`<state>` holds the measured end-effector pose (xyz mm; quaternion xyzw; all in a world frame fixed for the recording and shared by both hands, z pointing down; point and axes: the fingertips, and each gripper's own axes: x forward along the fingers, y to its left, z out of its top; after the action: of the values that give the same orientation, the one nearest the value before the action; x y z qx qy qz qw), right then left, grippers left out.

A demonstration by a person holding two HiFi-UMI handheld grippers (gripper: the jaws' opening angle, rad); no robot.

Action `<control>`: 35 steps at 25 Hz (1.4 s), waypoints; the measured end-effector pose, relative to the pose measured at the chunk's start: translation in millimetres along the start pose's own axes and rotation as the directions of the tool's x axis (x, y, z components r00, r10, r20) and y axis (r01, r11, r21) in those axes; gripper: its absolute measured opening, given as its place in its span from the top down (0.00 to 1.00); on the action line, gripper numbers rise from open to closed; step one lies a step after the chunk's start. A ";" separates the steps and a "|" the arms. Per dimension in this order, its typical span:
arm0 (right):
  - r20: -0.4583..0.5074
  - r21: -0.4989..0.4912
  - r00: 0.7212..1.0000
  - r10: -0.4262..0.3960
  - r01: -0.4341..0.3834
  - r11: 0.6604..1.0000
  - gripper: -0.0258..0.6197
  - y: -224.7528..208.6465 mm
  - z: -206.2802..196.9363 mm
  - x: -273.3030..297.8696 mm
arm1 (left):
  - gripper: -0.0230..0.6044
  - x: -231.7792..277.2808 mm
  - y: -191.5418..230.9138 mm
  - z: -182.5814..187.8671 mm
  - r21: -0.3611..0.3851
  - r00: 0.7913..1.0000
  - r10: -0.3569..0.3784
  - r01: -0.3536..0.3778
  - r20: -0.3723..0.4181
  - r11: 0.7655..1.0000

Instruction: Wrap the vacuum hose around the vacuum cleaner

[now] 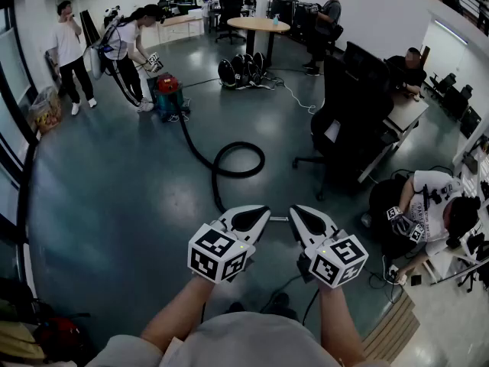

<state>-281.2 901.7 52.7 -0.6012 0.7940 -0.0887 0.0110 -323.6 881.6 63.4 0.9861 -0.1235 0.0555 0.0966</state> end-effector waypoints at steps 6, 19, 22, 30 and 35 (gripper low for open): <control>0.006 0.002 1.000 -0.001 0.001 1.000 0.96 -3.1 -1.2 -0.8 | 0.95 3.9 -0.2 -2.8 0.003 1.000 -0.001 0.001 -0.004 1.000; -0.002 0.010 1.000 -0.011 0.011 1.000 0.96 -3.8 1.9 0.6 | 0.95 2.2 -0.7 -1.9 0.006 1.000 -0.008 0.008 -0.017 1.000; -0.003 0.006 1.000 -0.013 0.013 1.000 0.96 -2.6 2.6 1.9 | 0.95 0.1 1.0 -1.1 0.008 1.000 -0.008 0.008 -0.016 1.000; -0.004 0.000 0.999 -0.041 0.041 0.999 0.96 -1.3 1.8 1.0 | 0.95 -4.1 4.3 -7.1 0.007 0.999 -0.024 0.024 -0.025 1.000; -0.005 0.006 0.998 -0.056 0.056 0.998 0.96 -11.7 -0.8 -1.1 | 0.95 6.4 5.6 -9.0 0.014 0.999 -0.035 0.036 -0.029 0.999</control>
<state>-269.9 899.8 55.2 -0.6230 0.7766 -0.0931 0.0085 -319.6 876.6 74.0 0.9879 -0.1041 0.0688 0.0922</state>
